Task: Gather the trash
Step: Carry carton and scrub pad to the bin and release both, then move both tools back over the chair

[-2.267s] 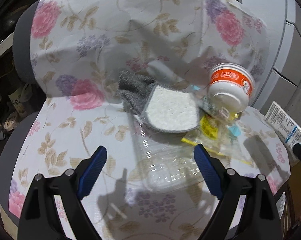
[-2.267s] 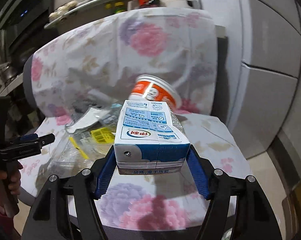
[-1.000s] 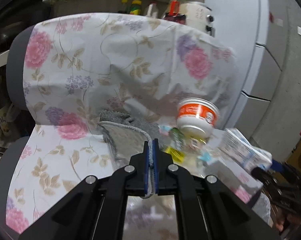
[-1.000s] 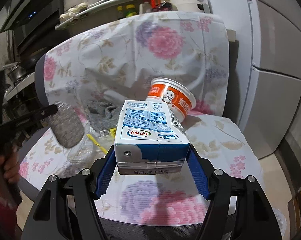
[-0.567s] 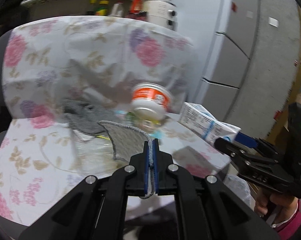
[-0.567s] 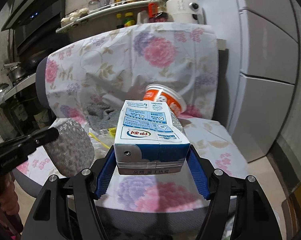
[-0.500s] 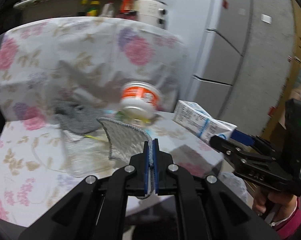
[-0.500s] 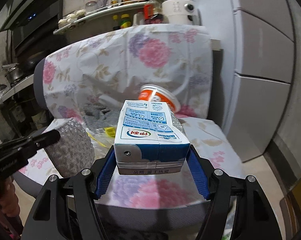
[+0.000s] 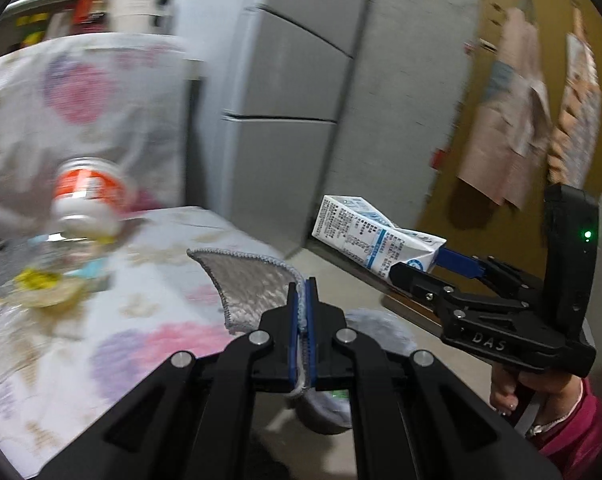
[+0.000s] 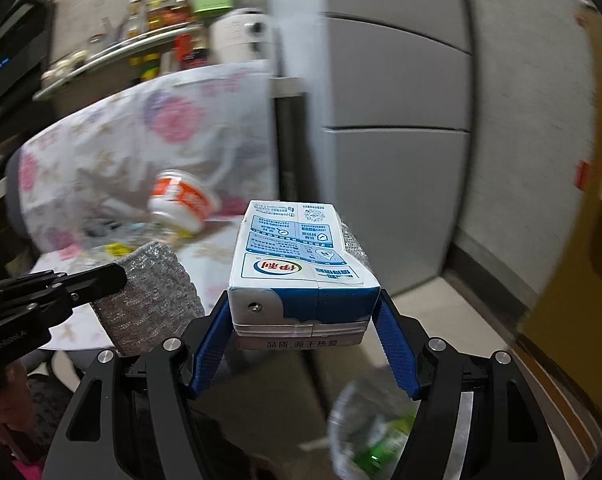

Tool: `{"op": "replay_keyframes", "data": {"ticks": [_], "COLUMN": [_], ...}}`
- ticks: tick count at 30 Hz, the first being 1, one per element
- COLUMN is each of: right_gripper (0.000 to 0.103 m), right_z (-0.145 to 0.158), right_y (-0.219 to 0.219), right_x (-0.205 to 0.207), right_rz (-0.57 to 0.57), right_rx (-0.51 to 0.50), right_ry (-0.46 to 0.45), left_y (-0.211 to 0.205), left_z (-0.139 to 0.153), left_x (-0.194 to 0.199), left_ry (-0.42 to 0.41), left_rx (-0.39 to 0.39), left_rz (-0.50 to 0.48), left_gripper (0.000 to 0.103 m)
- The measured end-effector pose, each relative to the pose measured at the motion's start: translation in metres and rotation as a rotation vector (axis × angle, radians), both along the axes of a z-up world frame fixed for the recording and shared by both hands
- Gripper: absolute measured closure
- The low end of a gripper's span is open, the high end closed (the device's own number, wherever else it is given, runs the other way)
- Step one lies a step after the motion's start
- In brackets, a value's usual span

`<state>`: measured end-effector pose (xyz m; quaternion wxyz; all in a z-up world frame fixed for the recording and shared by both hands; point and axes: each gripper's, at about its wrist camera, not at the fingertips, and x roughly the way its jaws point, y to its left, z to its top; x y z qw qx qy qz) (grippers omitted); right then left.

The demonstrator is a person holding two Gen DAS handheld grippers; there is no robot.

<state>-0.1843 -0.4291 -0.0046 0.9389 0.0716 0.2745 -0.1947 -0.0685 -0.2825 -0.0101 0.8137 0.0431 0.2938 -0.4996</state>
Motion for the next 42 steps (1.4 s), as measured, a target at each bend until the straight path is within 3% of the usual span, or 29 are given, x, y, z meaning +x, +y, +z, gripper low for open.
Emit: {"op": "replay_keyframes", "data": {"ticks": [10, 17, 18, 20, 21, 22, 30, 38, 40, 42], "right_gripper": [0.034, 0.031, 0.029, 0.021, 0.021, 0.021, 0.021, 0.021, 0.021, 0.021], "right_z": [-0.04, -0.073, -0.077, -0.084, -0.088, -0.091, -0.081, -0.063, -0.061, -0.06], "right_y": [-0.056, -0.09, -0.095, -0.104, -0.108, -0.11, -0.112, -0.113, -0.117, -0.124], "right_x": [-0.068, -0.081, -0.08, -0.078, -0.078, -0.078, -0.075, -0.087, -0.093, -0.098], "right_rz": [-0.214, -0.279, -0.294, -0.316, -0.328, -0.331, -0.337, -0.387, -0.411, -0.431], "right_rx": [0.013, 0.101, 0.114, 0.139, 0.158, 0.173, 0.169, 0.131, 0.128, 0.14], "right_ry": [0.061, 0.118, 0.123, 0.137, 0.141, 0.143, 0.115, 0.07, 0.065, 0.054], "left_y": [-0.094, -0.134, -0.139, -0.144, -0.148, -0.149, -0.14, -0.177, -0.182, -0.182], "left_z": [-0.036, -0.06, -0.063, -0.068, -0.072, -0.075, -0.082, -0.082, -0.083, -0.085], "left_x": [-0.041, -0.042, -0.04, -0.036, -0.032, -0.029, -0.007, -0.022, -0.025, -0.026], "left_ry": [0.039, 0.071, 0.076, 0.095, 0.111, 0.124, 0.194, 0.209, 0.201, 0.191], "left_rx": [0.023, 0.079, 0.086, 0.097, 0.102, 0.103, 0.096, 0.115, 0.132, 0.14], "left_rz": [-0.22, -0.276, -0.274, -0.281, -0.281, -0.276, -0.239, -0.347, -0.355, -0.352], "left_gripper": [0.101, 0.101, 0.098, 0.079, 0.064, 0.06, 0.054, 0.053, 0.028, 0.027]}}
